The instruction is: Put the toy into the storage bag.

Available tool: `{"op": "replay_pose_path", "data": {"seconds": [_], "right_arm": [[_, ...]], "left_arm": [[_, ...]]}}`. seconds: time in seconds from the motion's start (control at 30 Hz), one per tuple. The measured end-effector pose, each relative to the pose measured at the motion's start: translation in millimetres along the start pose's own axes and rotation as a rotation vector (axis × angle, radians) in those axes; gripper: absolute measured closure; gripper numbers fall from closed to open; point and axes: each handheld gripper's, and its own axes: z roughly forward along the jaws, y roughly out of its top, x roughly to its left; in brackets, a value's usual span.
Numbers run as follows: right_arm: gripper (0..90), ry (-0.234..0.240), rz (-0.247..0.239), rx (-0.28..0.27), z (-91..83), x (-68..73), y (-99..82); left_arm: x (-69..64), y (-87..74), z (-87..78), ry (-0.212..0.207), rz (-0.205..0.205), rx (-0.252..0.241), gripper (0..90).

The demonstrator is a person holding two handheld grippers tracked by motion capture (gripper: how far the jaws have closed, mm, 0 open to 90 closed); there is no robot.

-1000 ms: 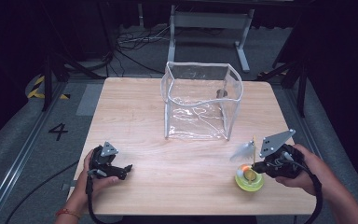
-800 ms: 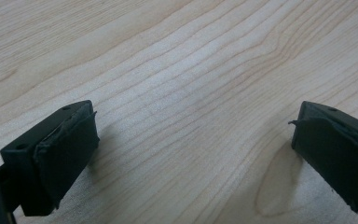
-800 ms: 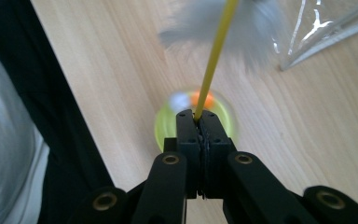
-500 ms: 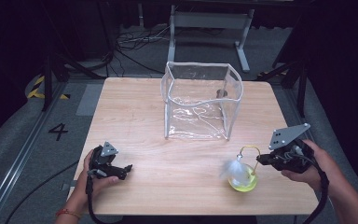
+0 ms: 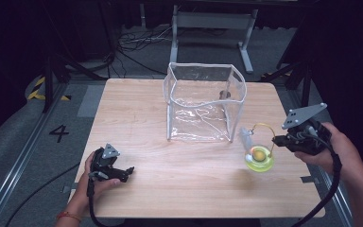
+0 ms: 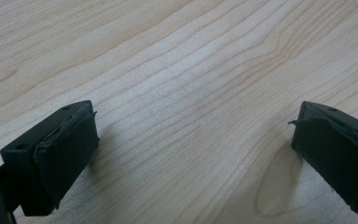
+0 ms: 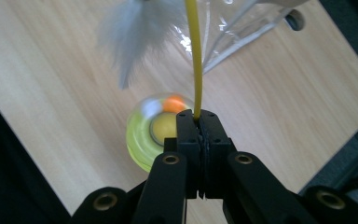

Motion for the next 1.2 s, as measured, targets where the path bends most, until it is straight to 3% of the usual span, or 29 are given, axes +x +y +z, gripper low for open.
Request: {"op": "replay_pose_path", "data": {"seconds": [0.37,0.63,0.9,1.2], "right_arm": [[88.6,-0.053,0.066,0.008,-11.1,-33.1,15.4],[88.6,-0.111,0.105,-0.010,-30.7,-60.9,31.4],[88.6,-0.171,0.100,-0.035,-46.5,-78.3,54.7],[88.6,-0.168,0.093,-0.055,-50.3,-92.5,83.5]], "left_arm": [[0.0,0.0,0.0,0.000,0.000,0.000,0.7],[0.0,0.0,0.0,0.000,0.000,0.000,0.7],[0.0,0.0,0.0,0.000,0.000,0.000,0.6],[0.0,0.0,0.0,0.000,0.000,0.000,0.7]]}}
